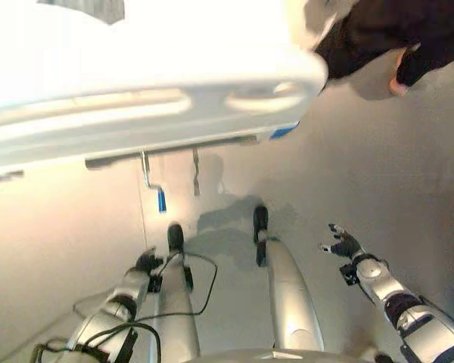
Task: Raise the hospital bed
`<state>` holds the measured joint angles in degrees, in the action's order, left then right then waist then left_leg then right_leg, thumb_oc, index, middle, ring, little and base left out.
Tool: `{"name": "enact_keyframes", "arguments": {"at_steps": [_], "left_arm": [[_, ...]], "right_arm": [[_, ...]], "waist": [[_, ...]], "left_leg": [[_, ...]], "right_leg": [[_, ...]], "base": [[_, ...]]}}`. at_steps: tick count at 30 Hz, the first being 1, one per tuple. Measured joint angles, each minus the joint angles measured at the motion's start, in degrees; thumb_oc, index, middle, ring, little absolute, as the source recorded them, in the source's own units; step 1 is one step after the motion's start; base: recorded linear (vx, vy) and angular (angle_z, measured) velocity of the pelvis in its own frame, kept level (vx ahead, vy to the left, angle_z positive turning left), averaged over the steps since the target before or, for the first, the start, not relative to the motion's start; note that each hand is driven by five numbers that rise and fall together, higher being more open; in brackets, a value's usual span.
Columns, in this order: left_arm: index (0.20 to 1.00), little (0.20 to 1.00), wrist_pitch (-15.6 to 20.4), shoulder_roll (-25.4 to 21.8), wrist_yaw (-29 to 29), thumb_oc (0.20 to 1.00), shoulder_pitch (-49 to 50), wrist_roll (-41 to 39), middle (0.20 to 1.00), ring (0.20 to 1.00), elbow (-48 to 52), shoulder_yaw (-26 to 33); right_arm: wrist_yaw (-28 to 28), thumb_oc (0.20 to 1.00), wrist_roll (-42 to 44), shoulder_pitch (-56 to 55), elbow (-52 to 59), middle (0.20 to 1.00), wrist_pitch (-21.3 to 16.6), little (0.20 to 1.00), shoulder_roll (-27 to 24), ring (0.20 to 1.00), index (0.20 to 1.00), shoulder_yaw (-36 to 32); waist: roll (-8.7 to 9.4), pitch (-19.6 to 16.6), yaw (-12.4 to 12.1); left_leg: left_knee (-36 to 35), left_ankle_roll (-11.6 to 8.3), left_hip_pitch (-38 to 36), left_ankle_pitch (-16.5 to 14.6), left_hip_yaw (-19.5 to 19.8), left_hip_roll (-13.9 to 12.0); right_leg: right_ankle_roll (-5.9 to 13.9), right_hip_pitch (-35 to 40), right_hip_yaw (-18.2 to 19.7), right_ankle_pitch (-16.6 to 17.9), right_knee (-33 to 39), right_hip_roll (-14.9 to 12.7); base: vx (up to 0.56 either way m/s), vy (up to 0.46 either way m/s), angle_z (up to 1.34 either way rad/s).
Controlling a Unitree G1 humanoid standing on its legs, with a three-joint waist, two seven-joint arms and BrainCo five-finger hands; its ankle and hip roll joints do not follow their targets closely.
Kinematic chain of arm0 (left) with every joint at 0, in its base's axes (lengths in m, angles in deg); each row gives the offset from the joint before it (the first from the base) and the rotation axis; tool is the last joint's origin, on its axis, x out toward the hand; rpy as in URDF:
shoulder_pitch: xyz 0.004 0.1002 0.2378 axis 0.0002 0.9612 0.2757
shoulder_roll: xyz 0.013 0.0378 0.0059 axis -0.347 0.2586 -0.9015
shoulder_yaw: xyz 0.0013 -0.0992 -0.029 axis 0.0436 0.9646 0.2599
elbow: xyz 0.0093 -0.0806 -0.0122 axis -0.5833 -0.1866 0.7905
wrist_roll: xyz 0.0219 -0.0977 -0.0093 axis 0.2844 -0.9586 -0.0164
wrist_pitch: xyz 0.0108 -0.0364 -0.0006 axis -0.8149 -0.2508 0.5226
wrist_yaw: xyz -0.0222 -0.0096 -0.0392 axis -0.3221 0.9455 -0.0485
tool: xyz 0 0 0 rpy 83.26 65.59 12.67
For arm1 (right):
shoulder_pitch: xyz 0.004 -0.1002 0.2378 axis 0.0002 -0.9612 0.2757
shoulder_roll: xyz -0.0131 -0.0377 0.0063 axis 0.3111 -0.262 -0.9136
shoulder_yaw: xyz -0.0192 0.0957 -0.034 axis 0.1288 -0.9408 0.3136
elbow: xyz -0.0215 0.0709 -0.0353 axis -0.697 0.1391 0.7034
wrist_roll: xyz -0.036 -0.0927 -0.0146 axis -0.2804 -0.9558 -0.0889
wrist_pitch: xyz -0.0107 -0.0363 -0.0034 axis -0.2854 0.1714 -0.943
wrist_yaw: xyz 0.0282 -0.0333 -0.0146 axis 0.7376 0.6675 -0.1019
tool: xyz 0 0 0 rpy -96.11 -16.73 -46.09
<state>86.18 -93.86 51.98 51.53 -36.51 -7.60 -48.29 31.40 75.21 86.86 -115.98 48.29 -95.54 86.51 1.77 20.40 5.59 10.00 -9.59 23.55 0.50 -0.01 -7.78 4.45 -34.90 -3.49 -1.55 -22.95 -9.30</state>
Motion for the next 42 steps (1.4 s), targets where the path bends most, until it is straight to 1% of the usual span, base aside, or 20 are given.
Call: {"name": "enact_keyframes", "arguments": {"at_steps": [1, 3, 4, 5, 6, 8, 9, 10, 11, 13, 15, 16, 17, 20, 22, 27, 30, 31, 33, 42], "left_arm": [[1.000, 1.000, 0.1, 0.2, 0.6, 1.000, 1.8, 1.4, 1.000, 1.000, -0.3, -0.2], [1.000, 1.000, 0.3, 0.3, 1.1, 1.000, 3.9, 3.0, 1.000, 1.000, -1.4, -0.1], [1.000, 1.000, 0.2, 0.5, 1.6, 1.000, 5.5, 3.9, 1.000, 1.000, -2.2, -0.4], [1.000, 1.000, 0.2, 0.4, 1.7, 1.000, 5.9, 3.9, 1.000, 1.000, -2.7, -0.4], [1.000, 1.000, 0.6, 0.4, 1.9, 1.000, 6.8, 5.2, 1.000, 1.000, -3.0, 0.2], [1.000, 1.000, 0.4, 1.2, 2.3, 1.000, 8.9, 7.7, 1.000, 1.000, -4.1, 0.5], [1.000, 1.000, 0.4, 1.6, 2.4, 1.000, 10.3, 8.4, 1.000, 1.000, -4.7, 0.4], [1.000, 1.000, 0.5, 2.2, 2.4, 1.000, 11.7, 8.7, 1.000, 1.000, -5.0, 1.2], [1.000, 1.000, 0.5, 2.4, 2.5, 1.000, 12.1, 8.9, 1.000, 1.000, -5.2, 1.2], [1.000, 1.000, 0.6, 3.0, 2.5, 1.000, 14.0, 9.5, 1.000, 1.000, -5.7, 1.8], [1.000, 1.000, 1.1, 3.9, 2.5, 1.000, 15.3, 9.3, 1.000, 1.000, -5.7, 3.7], [1.000, 1.000, 1.4, 4.1, 2.5, 1.000, 15.9, 9.3, 1.000, 1.000, -5.7, 3.6], [1.000, 1.000, 1.6, 4.7, 2.4, 1.000, 17.3, 9.3, 1.000, 1.000, -5.3, 3.9], [1.000, 1.000, 2.1, 5.2, 2.4, 1.000, 18.5, 9.3, 1.000, 1.000, -5.5, 3.3], [1.000, 1.000, 2.7, 5.2, 2.8, 1.000, 20.1, 9.2, 1.000, 1.000, -5.4, 3.2], [1.000, 1.000, 3.8, 5.4, 4.4, 1.000, 21.9, 7.4, 1.000, 1.000, -4.9, 3.5], [1.000, 1.000, 3.8, 5.5, 4.4, 1.000, 22.2, 6.9, 1.000, 1.000, -4.6, 3.5], [1.000, 1.000, 3.9, 5.5, 4.4, 1.000, 22.2, 7.0, 1.000, 1.000, -4.3, 3.4], [1.000, 1.000, 3.9, 5.5, 4.5, 1.000, 22.2, 7.3, 1.000, 1.000, -4.2, 3.4], [1.000, 1.000, 3.9, 5.5, 5.0, 1.000, 22.2, 8.3, 1.000, 1.000, -3.8, 3.3]], "right_arm": [[0.4, 1.000, -0.3, -1.8, -1.2, 1.000, 0.0, 1.000, 0.0, 1.000, 1.000, -0.2], [1.2, 1.000, -0.8, -2.8, -3.0, 1.000, 0.1, 1.000, 0.5, 1.000, 1.000, -0.5], [1.5, 1.000, -1.2, -4.8, -3.3, 1.000, 0.1, 1.000, 0.4, 1.000, 1.000, -0.5], [1.6, 1.000, -1.3, -5.4, -3.4, 1.000, 0.1, 1.000, 0.4, 1.000, 1.000, -0.5], [2.1, 1.000, -1.9, -5.2, -4.5, 1.000, 0.2, 1.000, 1.1, 1.000, 1.000, -1.7], [2.6, 1.000, -2.7, -6.1, -6.0, 1.000, 0.6, 1.000, 2.2, 1.000, 1.000, -2.7], [2.8, 1.000, -3.0, -7.6, -6.2, 1.000, 0.5, 1.000, 2.3, 1.000, 1.000, -2.8], [3.0, 1.000, -3.0, -7.6, -8.4, 1.000, 0.7, 1.000, 3.2, 1.000, 1.000, -5.1], [2.9, 1.000, -3.0, -8.1, -8.9, 1.000, 1.0, 1.000, 3.4, 1.000, 1.000, -5.5], [3.5, 1.000, -3.5, -9.9, -10.6, 1.000, 1.0, 1.000, 4.3, 1.000, 1.000, -5.9], [3.8, 1.000, -3.5, -11.8, -14.0, 1.000, 1.4, 1.000, 5.9, 1.000, 1.000, -8.0], [3.9, 1.000, -3.5, -12.2, -14.2, 1.000, 1.6, 1.000, 6.2, 1.000, 1.000, -7.9], [4.0, 1.000, -3.4, -13.7, -15.7, 1.000, 1.9, 1.000, 6.9, 1.000, 1.000, -9.1], [4.5, 1.000, -3.4, -16.1, -16.5, 1.000, 2.6, 1.000, 7.3, 1.000, 1.000, -9.0], [5.1, 1.000, -3.4, -17.8, -17.5, 1.000, 2.8, 1.000, 8.2, 1.000, 1.000, -9.9], [5.7, 1.000, -2.7, -19.5, -17.3, 1.000, 2.9, 1.000, 8.7, 1.000, 1.000, -10.0], [5.7, 1.000, -2.7, -19.6, -17.3, 1.000, 2.9, 1.000, 8.8, 1.000, 1.000, -10.0], [5.9, 1.000, -2.7, -19.2, -17.1, 1.000, 2.9, 1.000, 8.8, 1.000, 1.000, -9.9], [6.0, 1.000, -2.7, -19.0, -16.8, 1.000, 2.9, 1.000, 8.9, 1.000, 1.000, -9.8], [6.1, 1.000, -2.8, -18.6, -16.9, 1.000, 2.9, 1.000, 9.0, 1.000, 1.000, -9.8]], "waist": [[-0.82, -2.5, -0.1], [-1.52, -3.4, -0.2], [-1.80, -6.0, 0.0], [-1.95, -7.2, -0.1], [-2.44, -7.5, -0.6], [-2.87, -7.8, -0.3], [-3.23, -9.3, -0.4], [-4.17, -10.2, -0.7], [-4.30, -10.7, -0.4], [-5.15, -13.6, -2.0], [-5.54, -14.9, -2.2], [-5.25, -15.6, -2.5], [-5.72, -17.1, -3.3], [-6.21, -19.4, -3.3], [-6.54, -20.9, -3.4], [-6.54, -22.2, -3.4], [-6.56, -22.7, -3.5], [-6.48, -22.8, -3.5], [-6.31, -22.9, -3.5], [-6.08, -23.1, -3.5]], "left_leg": [[-1.5, 0.28, -1.9, -0.2, 0.0, 0.0], [-3.9, 0.53, -6.9, 0.1, -0.1, -0.1], [-4.3, 0.64, -7.9, 0.0, -0.1, 0.0], [-4.5, 0.95, -7.6, -0.4, -0.2, 0.1], [-5.2, 0.96, -8.9, -0.1, -0.1, -0.1], [-6.1, 0.62, -13.0, 0.4, 0.0, -0.4], [-6.2, 0.95, -14.2, 0.2, 0.0, -0.5], [-7.4, 1.73, -16.3, -0.3, 0.0, -0.9], [-7.7, 1.76, -16.9, -0.2, 0.0, -0.9], [-7.9, 1.93, -17.6, -0.3, 0.1, -1.2], [-9.5, 2.74, -20.6, 0.3, 0.5, -1.4], [-9.6, 2.73, -20.9, 0.3, 0.6, -1.5], [-10.8, 3.14, -21.4, 0.1, 1.0, -1.7], [-11.4, 3.46, -22.0, 0.3, 1.5, -1.6], [-12.3, 4.14, -23.0, 0.8, 1.7, -1.9], [-12.6, 3.98, -23.5, 0.8, 2.4, -1.1], [-13.5, 2.73, -23.9, 1.4, 2.3, -0.8], [-13.9, 1.81, -24.2, 1.7, 2.3, -0.7], [-14.3, 0.82, -25.0, 2.4, 1.9, -0.6], [-15.1, 1.04, -26.1, 2.1, 0.9, -1.0]], "right_leg": [[0.46, 1.9, -0.4, -0.6, 1.1, -0.1], [0.66, 6.8, -0.9, -0.4, 2.8, 0.2], [0.93, 7.4, -0.8, -0.9, 3.2, 0.0], [1.13, 7.1, -0.8, -1.3, 3.1, -0.1], [0.84, 8.8, -1.5, -0.8, 3.5, -0.1], [0.90, 13.4, -2.1, -0.7, 5.0, 0.2], [1.07, 15.0, -2.3, -1.1, 6.0, 0.2], [1.34, 17.6, -3.4, -1.3, 7.2, 0.3], [1.40, 18.4, -3.5, -1.3, 7.4, 0.4], [1.18, 19.8, -4.2, -1.3, 8.1, 0.3], [1.03, 23.7, -5.2, -0.8, 10.7, 0.7], [1.01, 23.9, -5.3, -0.8, 10.9, 0.7], [1.09, 26.2, -6.2, -0.2, 13.1, 1.0], [1.23, 27.7, -6.6, 0.3, 14.9, 1.0], [1.38, 31.6, -8.3, 1.7, 18.8, 1.0], [2.12, 34.9, -9.6, 3.9, 24.1, 1.0], [2.50, 36.1, -9.7, 5.3, 26.8, 1.0], [2.89, 36.9, -9.8, 6.2, 28.3, 1.0], [2.94, 36.9, -9.6, 6.6, 28.4, 0.9], [2.87, 37.6, -9.2, 6.2, 28.4, 1.1]], "base": [[0.14, 0.023, 0.05], [0.10, 0.005, 0.02], [0.12, -0.015, 0.05], [0.20, -0.033, 0.06], [0.10, -0.029, 0.04], [0.12, -0.029, 0.08], [0.12, -0.029, 0.16], [0.10, -0.035, 0.18], [0.10, -0.047, 0.17], [0.12, -0.043, 0.12], [0.08, -0.006, 0.20], [0.10, 0.002, 0.23], [0.04, 0.006, 0.20], [0.06, 0.032, 0.21], [0.02, 0.041, 0.38], [0.00, 0.022, 0.13], [0.01, 0.006, 0.03], [0.04, 0.012, -0.01], [0.01, 0.003, -0.03], [0.03, 0.003, -0.04]]}}
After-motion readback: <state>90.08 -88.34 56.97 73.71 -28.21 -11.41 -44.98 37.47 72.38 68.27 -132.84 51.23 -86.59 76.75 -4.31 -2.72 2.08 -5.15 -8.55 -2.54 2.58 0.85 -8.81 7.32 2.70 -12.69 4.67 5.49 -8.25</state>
